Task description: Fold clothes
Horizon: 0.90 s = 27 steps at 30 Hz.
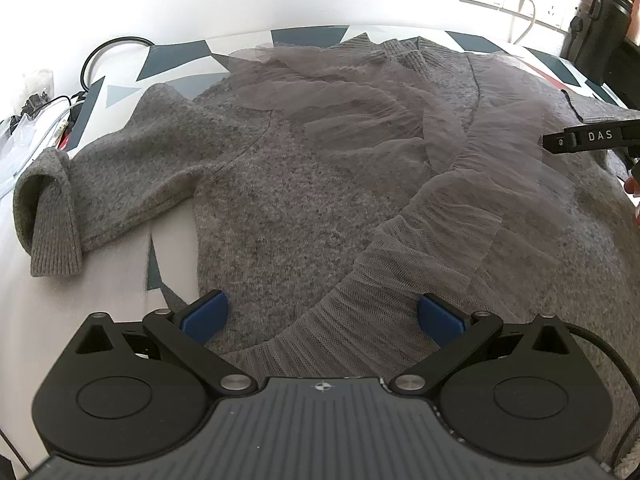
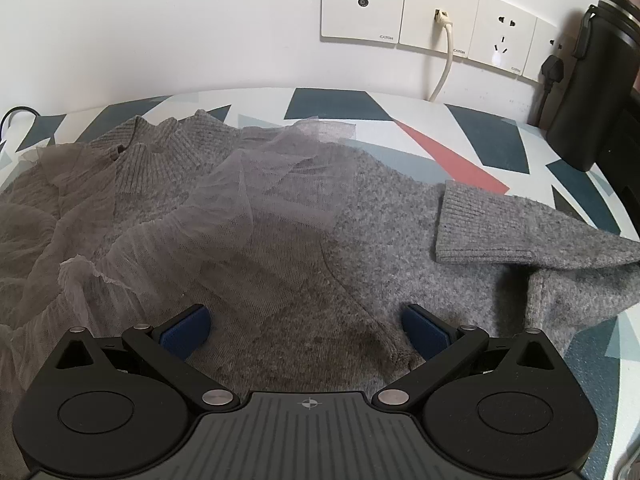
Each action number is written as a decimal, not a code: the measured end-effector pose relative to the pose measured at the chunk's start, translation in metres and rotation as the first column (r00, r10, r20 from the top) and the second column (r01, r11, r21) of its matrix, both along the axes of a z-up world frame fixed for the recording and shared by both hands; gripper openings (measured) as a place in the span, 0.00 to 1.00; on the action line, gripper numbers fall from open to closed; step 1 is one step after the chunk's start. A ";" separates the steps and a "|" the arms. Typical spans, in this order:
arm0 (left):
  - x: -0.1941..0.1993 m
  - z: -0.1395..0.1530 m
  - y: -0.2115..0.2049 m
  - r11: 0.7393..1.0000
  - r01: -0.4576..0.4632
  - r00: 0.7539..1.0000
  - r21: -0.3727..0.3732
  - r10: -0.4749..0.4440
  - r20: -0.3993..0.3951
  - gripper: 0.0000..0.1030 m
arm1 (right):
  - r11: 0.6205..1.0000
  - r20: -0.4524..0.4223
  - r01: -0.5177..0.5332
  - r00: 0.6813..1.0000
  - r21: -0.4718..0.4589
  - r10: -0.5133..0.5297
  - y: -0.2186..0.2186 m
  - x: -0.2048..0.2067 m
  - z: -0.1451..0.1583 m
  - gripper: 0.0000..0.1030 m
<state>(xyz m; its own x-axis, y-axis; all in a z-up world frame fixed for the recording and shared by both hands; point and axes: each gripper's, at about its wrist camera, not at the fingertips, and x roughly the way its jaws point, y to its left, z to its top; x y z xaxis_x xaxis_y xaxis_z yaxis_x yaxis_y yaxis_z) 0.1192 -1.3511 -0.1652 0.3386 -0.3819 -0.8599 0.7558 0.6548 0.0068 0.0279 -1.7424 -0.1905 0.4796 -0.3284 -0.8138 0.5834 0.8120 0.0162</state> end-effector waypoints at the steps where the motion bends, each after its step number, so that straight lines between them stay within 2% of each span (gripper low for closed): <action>1: 0.000 0.000 0.000 1.000 0.002 1.000 0.000 -0.002 0.000 1.00 | 1.000 -0.001 -0.001 1.000 0.001 0.001 0.000 0.000 0.000 0.99; 27: 0.000 0.000 0.000 1.000 0.005 1.000 0.005 -0.005 -0.006 1.00 | 1.000 -0.018 -0.012 1.000 0.009 0.012 -0.001 0.000 0.000 0.99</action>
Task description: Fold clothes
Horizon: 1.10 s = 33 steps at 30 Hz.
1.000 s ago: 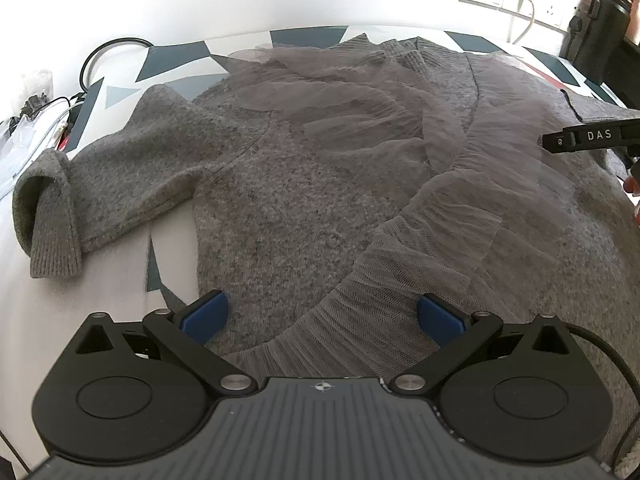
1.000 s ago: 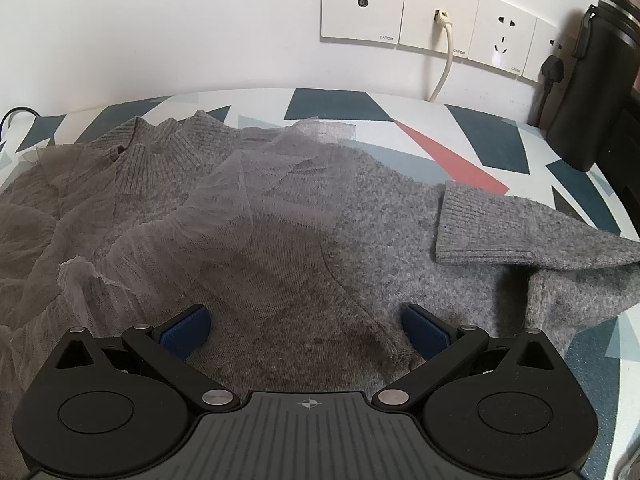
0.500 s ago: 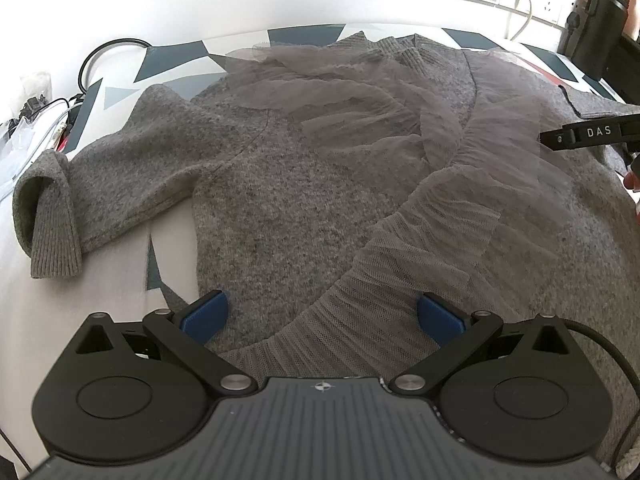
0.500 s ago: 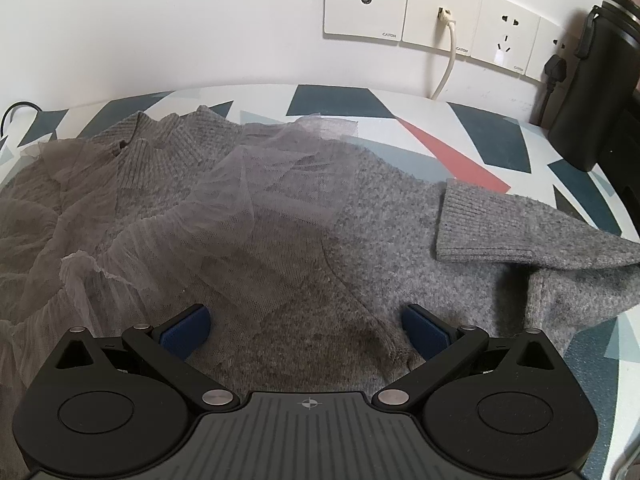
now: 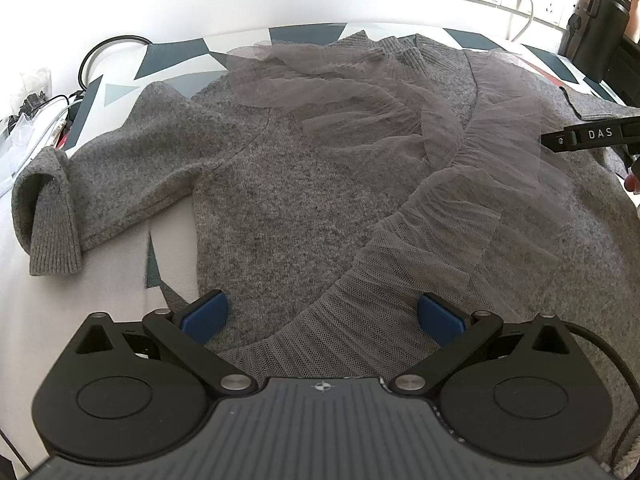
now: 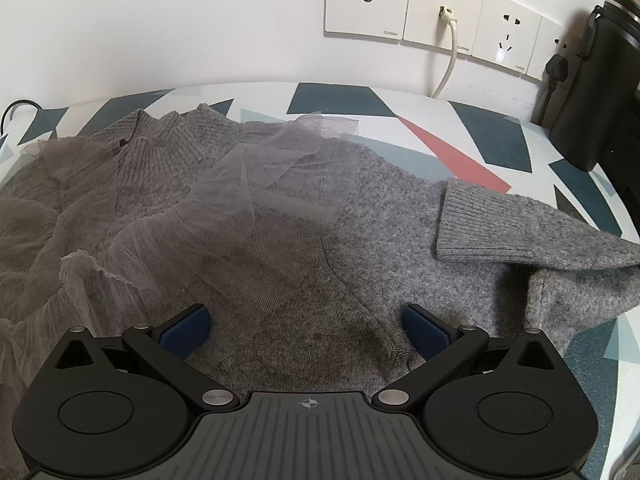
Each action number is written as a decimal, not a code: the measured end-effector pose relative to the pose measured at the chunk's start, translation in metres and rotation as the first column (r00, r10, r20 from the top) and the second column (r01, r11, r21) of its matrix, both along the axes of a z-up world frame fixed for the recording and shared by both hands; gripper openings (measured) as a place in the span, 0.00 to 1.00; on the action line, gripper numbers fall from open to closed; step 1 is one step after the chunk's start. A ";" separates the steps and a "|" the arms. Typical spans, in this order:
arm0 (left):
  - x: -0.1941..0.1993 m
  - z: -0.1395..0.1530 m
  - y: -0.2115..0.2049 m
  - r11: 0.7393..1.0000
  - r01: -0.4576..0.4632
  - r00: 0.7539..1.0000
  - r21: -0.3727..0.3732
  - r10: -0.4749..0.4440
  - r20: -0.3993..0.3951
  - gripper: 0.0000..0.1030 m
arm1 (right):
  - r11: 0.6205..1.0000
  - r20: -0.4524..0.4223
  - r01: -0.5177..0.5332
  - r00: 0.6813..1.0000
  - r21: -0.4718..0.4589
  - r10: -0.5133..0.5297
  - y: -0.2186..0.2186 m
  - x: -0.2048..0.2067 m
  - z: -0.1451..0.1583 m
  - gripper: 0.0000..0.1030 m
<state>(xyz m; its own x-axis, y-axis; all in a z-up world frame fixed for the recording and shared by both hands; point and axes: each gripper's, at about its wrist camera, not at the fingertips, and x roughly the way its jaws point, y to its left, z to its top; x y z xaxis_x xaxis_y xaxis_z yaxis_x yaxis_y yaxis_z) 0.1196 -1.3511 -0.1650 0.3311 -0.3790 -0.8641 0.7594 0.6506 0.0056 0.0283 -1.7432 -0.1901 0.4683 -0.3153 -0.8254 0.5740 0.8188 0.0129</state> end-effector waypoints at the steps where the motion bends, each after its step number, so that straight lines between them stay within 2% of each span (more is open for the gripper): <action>1: 0.000 0.000 0.000 1.000 0.000 1.000 0.000 0.000 0.000 1.00 | 1.000 0.000 -0.001 1.000 0.000 0.001 0.000 0.000 0.000 0.99; 33: -0.001 -0.001 0.001 1.000 -0.004 1.000 -0.008 0.004 0.005 1.00 | 1.000 -0.012 -0.028 1.000 0.006 0.028 0.001 -0.004 0.001 0.99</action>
